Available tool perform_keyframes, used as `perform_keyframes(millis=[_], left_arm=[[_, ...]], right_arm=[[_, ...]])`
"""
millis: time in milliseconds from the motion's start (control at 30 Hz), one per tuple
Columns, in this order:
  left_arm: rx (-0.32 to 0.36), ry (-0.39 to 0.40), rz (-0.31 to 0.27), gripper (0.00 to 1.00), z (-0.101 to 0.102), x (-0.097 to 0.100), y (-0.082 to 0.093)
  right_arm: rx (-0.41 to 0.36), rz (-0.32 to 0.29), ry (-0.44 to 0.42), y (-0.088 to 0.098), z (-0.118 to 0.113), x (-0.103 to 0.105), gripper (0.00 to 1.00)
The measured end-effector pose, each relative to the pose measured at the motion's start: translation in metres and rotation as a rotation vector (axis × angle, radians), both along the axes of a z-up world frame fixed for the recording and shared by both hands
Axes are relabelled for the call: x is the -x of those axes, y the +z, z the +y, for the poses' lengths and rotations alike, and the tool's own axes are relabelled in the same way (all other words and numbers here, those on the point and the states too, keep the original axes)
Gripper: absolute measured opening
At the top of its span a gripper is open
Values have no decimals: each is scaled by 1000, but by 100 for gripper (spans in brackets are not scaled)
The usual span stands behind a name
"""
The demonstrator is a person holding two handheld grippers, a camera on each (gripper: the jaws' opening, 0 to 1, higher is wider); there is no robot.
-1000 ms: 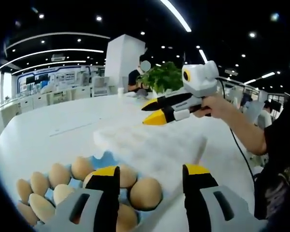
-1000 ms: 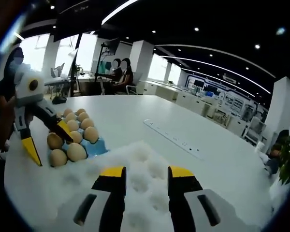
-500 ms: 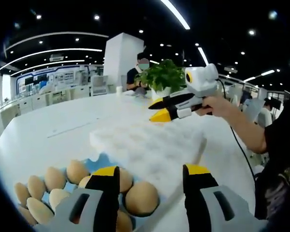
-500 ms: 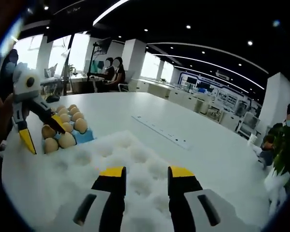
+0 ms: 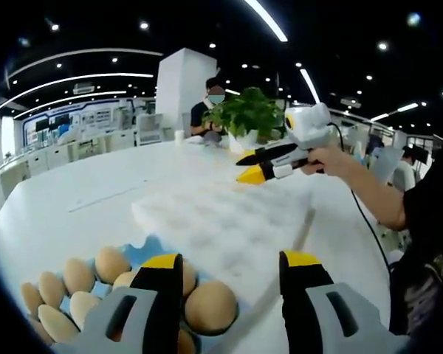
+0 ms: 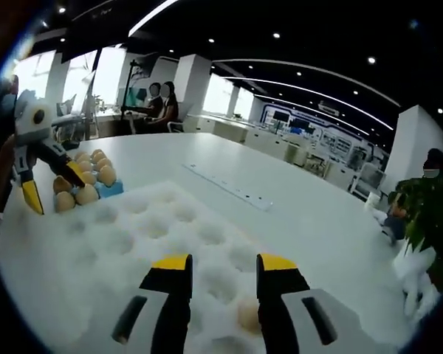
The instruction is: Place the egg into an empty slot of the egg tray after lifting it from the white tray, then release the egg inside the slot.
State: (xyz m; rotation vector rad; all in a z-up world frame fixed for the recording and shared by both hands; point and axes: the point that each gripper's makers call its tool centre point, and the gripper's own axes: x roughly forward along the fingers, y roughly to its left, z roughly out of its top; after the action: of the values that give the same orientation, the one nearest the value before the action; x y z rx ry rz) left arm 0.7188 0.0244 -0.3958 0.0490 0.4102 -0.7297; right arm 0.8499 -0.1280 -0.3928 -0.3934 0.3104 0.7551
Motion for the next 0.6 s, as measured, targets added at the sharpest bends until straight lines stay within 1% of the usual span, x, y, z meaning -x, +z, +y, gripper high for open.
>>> perform_keyframes(millis=[100, 233, 467, 567, 600], left_arm=[[-3, -4, 1, 53, -2, 1, 0], [-3, -6, -3, 53, -2, 1, 2], [-8, -9, -1, 53, -2, -1, 0], [-9, -12, 1, 53, -2, -2, -1], [-9, -12, 1, 53, -2, -2, -1]], right_arm=[[9, 3, -22, -3, -9, -2, 35], [11, 11, -48, -7, -25, -12, 35], [11, 33, -73, -18, -32, -14, 35], [4, 46, -87, -24, -36, -17, 34], [-15, 52, -88, -24, -36, -17, 34]])
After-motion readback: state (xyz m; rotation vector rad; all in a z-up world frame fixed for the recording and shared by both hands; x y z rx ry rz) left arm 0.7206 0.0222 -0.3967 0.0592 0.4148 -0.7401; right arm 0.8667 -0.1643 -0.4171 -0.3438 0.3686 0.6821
